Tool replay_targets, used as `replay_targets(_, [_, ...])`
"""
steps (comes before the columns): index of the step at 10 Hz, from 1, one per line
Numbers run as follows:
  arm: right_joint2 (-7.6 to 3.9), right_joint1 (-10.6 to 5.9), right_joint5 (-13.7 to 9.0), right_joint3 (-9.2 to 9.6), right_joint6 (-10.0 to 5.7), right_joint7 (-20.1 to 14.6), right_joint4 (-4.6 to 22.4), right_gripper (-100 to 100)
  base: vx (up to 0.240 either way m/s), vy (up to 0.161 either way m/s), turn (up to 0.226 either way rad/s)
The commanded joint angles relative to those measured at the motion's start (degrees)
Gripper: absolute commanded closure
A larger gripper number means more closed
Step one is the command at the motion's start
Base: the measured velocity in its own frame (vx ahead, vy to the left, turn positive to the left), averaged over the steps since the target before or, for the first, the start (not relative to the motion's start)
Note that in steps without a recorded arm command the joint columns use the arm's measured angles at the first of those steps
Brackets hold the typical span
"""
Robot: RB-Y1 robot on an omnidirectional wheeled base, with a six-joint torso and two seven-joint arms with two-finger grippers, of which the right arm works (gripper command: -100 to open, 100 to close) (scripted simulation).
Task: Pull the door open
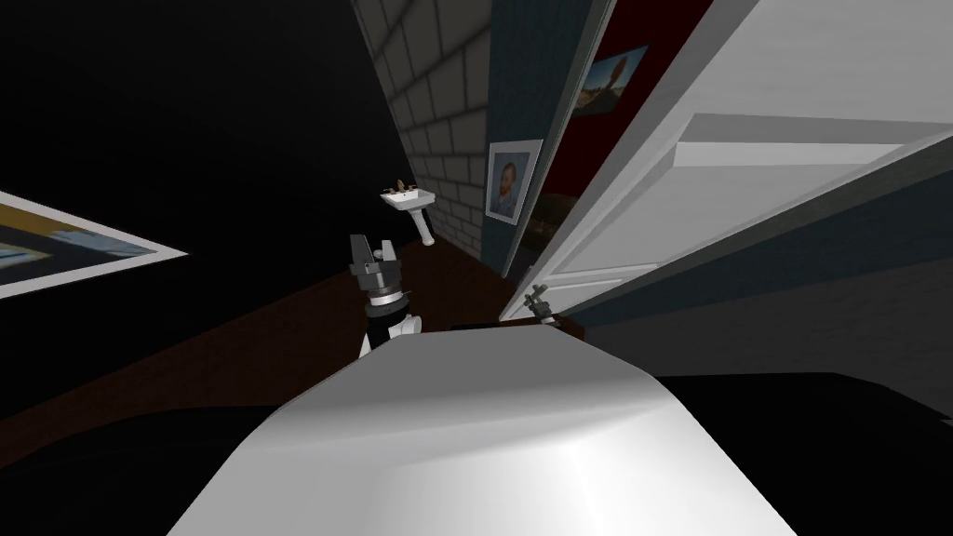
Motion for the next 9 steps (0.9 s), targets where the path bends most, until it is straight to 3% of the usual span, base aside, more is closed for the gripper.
replay_targets(1, [-0.64,0.15,0.40,0.30,-1.98,-0.83,1.10,100,-0.214,-0.059,0.158])
replay_targets(6, [-1.99,1.14,1.35,1.00,-5.55,-2.39,2.39,100,-0.176,-0.066,0.109])
replay_targets(7, [-1.73,1.14,1.33,1.08,-4.70,-2.12,2.19,100,-0.076,-0.020,0.024])
replay_targets(9, [-2.02,1.15,1.66,1.28,-5.93,-2.57,3.16,100,-0.172,-0.070,0.171])
